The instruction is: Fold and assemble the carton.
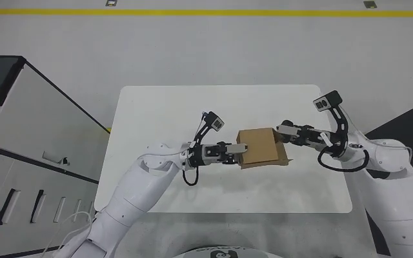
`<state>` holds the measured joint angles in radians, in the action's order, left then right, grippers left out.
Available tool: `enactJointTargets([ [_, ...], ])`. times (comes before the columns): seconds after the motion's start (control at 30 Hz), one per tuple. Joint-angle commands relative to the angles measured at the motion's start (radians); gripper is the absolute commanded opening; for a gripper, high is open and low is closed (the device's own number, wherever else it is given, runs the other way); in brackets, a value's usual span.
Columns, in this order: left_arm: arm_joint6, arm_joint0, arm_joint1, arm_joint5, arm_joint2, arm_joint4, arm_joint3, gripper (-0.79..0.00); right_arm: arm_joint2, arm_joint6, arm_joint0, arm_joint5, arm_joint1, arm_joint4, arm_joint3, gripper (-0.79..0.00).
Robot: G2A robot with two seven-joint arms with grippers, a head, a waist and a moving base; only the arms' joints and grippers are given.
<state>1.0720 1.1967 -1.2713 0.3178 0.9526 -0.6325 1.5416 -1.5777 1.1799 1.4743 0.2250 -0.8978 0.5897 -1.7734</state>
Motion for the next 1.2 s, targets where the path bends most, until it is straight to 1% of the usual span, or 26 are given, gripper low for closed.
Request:
enactJointTargets([
  [0.0,0.001,0.001,0.0,0.0,-0.002,-0.001,0.001,-0.785,0.008,0.001,0.0,-0.002,-0.001,-0.003,-0.003,-0.785],
  [0.27,0.002,0.004,0.001,-0.004,-0.001,0.006,0.005,-0.785,0.038,0.012,-0.01,-0.005,-0.003,-0.01,-0.012,-0.785],
  [0.87,-0.004,0.012,0.003,0.0,0.002,0.009,0.009,-0.785,0.03,0.033,-0.009,-0.007,-0.001,-0.029,-0.02,-0.785],
  [1.17,-0.001,0.01,0.003,0.002,-0.002,0.006,0.007,-0.785,0.054,0.036,-0.023,-0.01,-0.003,-0.033,-0.02,-0.785],
])
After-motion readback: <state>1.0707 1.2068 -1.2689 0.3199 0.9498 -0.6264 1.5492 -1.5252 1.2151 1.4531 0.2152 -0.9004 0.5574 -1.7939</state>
